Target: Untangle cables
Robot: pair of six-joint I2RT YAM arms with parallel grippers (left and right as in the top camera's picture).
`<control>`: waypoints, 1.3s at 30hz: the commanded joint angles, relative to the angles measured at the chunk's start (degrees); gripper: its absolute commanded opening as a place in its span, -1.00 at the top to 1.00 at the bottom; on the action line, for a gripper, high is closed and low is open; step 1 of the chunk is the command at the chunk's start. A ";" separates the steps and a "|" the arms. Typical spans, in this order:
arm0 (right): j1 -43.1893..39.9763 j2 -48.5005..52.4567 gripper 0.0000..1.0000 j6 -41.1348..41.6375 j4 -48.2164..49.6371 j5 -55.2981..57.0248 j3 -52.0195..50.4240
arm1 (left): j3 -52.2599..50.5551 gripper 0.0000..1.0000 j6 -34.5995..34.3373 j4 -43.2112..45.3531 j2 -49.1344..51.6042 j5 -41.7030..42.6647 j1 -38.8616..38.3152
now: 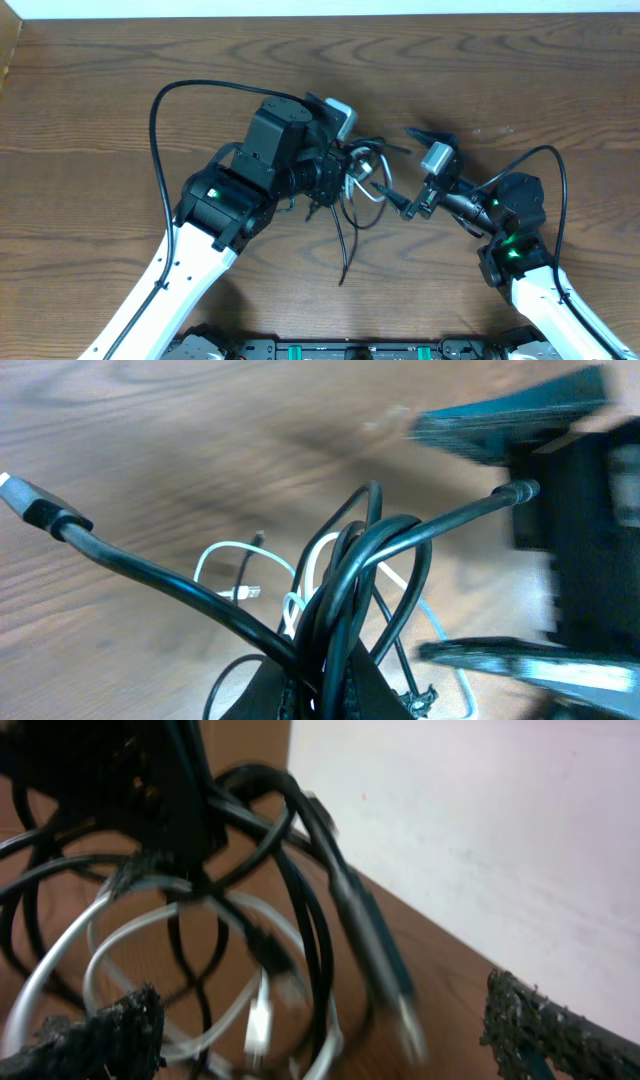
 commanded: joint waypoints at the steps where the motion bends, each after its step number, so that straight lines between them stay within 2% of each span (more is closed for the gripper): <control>1: -0.90 -0.74 -0.98 0.31 0.66 2.27 0.96 | 0.26 0.85 1.38 -0.02 0.15 -10.56 0.02; 8: -4.83 -2.10 -0.99 2.93 1.62 2.29 0.96 | 0.26 0.85 12.13 -2.95 0.15 -11.82 0.02; 13: -8.35 -2.10 -0.98 7.58 1.57 1.36 0.96 | 0.26 0.85 13.49 -2.91 0.15 -8.22 0.02; 18: -9.14 -2.10 -0.96 5.70 1.81 -8.50 0.96 | 0.26 0.85 13.42 -2.29 0.15 -3.23 0.02; 20: -9.14 -2.08 -0.88 4.28 1.77 -12.48 0.96 | 0.26 0.85 13.40 -2.29 0.15 -2.29 0.02; 26: -9.14 -2.08 -0.39 -1.49 1.92 -18.47 0.96 | 0.26 0.85 13.40 -2.29 0.15 3.52 0.02; 32: -9.09 -2.08 0.33 -1.90 4.02 -23.54 0.96 | 0.26 0.85 13.18 -2.34 0.15 4.15 0.02; 39: -9.01 -2.08 0.51 -1.53 4.04 -26.10 0.96 | 0.26 0.85 13.18 -1.97 0.15 6.36 0.02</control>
